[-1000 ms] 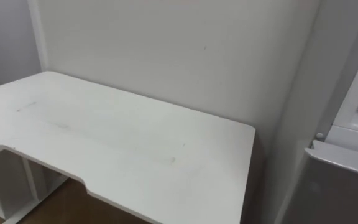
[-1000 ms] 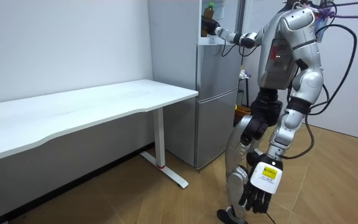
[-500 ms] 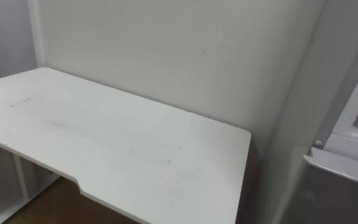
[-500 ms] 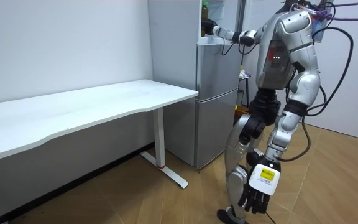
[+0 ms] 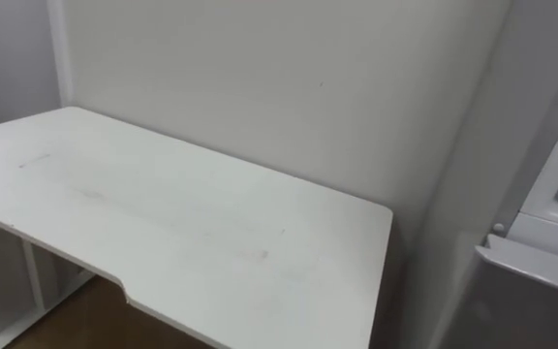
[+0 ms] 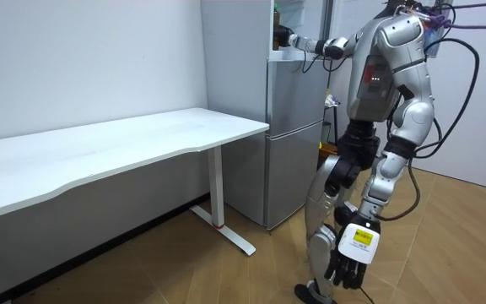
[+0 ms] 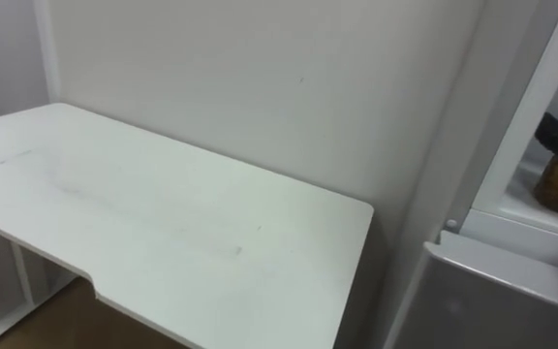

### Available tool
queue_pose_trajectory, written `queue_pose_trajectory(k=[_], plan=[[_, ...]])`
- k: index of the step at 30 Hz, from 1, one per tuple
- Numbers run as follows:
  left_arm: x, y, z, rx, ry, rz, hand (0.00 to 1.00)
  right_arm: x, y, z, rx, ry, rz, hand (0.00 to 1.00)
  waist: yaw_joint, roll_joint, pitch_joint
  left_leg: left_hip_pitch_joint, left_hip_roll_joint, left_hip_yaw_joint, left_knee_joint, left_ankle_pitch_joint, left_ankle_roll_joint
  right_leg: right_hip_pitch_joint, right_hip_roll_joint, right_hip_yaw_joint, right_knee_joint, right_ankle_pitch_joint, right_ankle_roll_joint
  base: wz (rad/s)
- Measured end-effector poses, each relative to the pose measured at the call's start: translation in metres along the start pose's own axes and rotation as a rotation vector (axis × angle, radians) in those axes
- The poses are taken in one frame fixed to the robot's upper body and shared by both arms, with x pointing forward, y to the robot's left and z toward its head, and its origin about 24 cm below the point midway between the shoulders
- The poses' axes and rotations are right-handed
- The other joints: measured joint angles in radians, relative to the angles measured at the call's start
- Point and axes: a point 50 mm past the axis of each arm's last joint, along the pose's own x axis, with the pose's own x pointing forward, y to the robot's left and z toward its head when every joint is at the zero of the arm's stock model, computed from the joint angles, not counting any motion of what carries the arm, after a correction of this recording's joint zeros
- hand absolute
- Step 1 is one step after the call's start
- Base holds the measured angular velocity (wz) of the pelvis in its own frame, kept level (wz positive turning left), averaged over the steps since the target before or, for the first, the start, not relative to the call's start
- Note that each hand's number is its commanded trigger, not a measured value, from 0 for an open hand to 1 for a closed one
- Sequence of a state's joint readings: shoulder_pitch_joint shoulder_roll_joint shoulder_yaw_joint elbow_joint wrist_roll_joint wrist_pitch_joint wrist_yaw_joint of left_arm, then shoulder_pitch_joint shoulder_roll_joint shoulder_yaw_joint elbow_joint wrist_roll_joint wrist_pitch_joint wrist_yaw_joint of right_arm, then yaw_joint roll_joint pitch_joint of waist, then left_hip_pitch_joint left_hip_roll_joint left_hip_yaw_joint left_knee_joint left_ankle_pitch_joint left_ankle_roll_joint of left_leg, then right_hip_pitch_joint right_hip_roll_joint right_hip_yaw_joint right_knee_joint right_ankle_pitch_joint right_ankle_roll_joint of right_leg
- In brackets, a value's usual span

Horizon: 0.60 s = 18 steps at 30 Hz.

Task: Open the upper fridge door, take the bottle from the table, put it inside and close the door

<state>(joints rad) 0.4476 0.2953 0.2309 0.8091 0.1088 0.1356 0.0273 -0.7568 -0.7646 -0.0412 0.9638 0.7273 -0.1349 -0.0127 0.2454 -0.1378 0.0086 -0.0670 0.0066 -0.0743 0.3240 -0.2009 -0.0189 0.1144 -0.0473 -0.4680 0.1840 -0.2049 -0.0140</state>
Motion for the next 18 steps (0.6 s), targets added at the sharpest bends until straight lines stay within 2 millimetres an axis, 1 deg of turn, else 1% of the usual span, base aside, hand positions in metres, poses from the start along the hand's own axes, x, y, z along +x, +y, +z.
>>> queue_pose_trajectory(k=[4, 5, 9, 15, 18], plan=[[0.002, 0.000, 0.009, -0.006, -0.008, 0.003, 0.00, -0.001, -0.008, -0.003, -0.028, 0.021, -0.002, 0.00, 0.009, 0.000, 0.0001, -0.011, 0.004, -0.003, 0.018, -0.006, -0.001, -0.002, 0.000, -0.005, -0.002, -0.002, 0.000, 0.04], [0.003, 0.000, 0.011, -0.008, -0.012, 0.004, 0.00, -0.001, -0.008, -0.004, -0.028, 0.024, -0.004, 0.00, 0.010, 0.000, 0.0001, -0.012, 0.004, -0.005, 0.022, -0.007, -0.002, -0.002, 0.005, -0.006, -0.001, -0.002, 0.000, 0.00], [0.004, 0.003, 0.017, -0.040, -0.014, 0.010, 0.00, -0.002, -0.007, -0.007, -0.035, 0.032, 0.002, 0.00, 0.011, 0.000, 0.0002, -0.012, 0.004, -0.005, 0.022, -0.008, -0.002, -0.002, 0.005, -0.006, 0.001, -0.002, -0.001, 0.00], [0.007, 0.003, 0.030, -0.047, -0.042, 0.036, 0.00, -0.003, -0.008, -0.008, -0.042, 0.036, 0.005, 0.00, 0.026, -0.001, 0.0009, -0.009, 0.005, -0.004, 0.020, -0.009, -0.003, -0.004, 0.006, -0.004, 0.001, -0.001, -0.002, -0.02], [0.007, 0.001, 0.035, -0.035, -0.056, 0.041, 0.00, -0.003, -0.009, -0.007, -0.031, 0.030, 0.001, 0.00, 0.027, -0.001, 0.0010, -0.020, 0.006, -0.004, 0.022, -0.009, -0.003, -0.015, 0.005, -0.005, 0.002, -0.001, -0.004, -0.01]])
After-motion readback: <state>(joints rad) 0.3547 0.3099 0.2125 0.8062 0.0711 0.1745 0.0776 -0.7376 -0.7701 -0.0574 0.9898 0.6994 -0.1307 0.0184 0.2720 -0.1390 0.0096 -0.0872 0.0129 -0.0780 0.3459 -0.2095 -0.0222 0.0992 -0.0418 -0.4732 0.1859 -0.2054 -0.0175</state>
